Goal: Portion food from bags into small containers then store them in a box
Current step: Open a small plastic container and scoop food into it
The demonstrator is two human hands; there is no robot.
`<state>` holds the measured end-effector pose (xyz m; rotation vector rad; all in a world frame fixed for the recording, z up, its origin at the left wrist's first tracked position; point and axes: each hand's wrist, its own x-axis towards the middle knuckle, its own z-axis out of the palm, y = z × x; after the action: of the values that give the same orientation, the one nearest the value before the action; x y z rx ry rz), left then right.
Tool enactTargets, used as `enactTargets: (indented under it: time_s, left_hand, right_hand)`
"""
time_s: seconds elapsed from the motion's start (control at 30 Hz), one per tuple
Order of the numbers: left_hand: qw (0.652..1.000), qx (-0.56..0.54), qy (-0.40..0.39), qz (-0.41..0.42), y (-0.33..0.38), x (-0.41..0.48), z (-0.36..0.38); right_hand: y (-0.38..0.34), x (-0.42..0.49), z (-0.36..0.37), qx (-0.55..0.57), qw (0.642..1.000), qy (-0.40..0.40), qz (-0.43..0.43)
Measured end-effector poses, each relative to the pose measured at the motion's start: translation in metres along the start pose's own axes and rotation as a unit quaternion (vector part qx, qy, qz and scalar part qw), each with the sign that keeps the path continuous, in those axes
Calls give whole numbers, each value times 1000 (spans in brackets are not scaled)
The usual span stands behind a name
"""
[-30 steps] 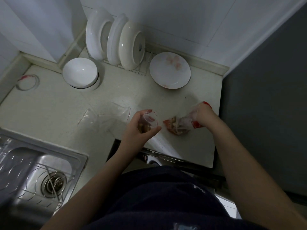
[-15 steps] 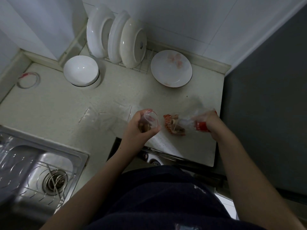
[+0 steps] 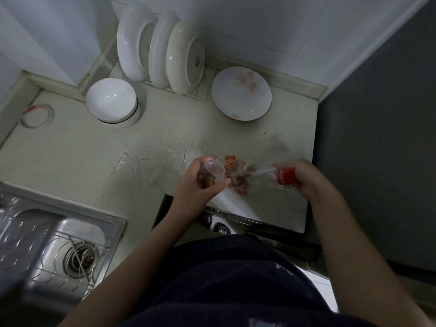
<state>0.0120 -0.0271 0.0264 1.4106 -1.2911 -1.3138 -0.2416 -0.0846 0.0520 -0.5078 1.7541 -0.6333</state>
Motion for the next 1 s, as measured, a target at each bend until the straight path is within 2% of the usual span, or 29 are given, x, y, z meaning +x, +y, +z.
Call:
enactTargets:
  time_s: [0.23,0.47,0.8,1.0]
  left_hand:
    - [1000,4,-2,4,1,3,3]
    - [1000,-5,-10,12,2,6,3]
    - [1000,-15,-19,17,6,8,3]
    - [999,-22,-14,35,10,9,2]
  right_hand:
    - [-17,-11,-2,-20,997,35,-63]
    - [-36,-37,-1,-4,992,1,-125]
    - [-50,-52,-6,83,987,-16,-140]
    - [-58,-69,-2,57,982,-48,-174]
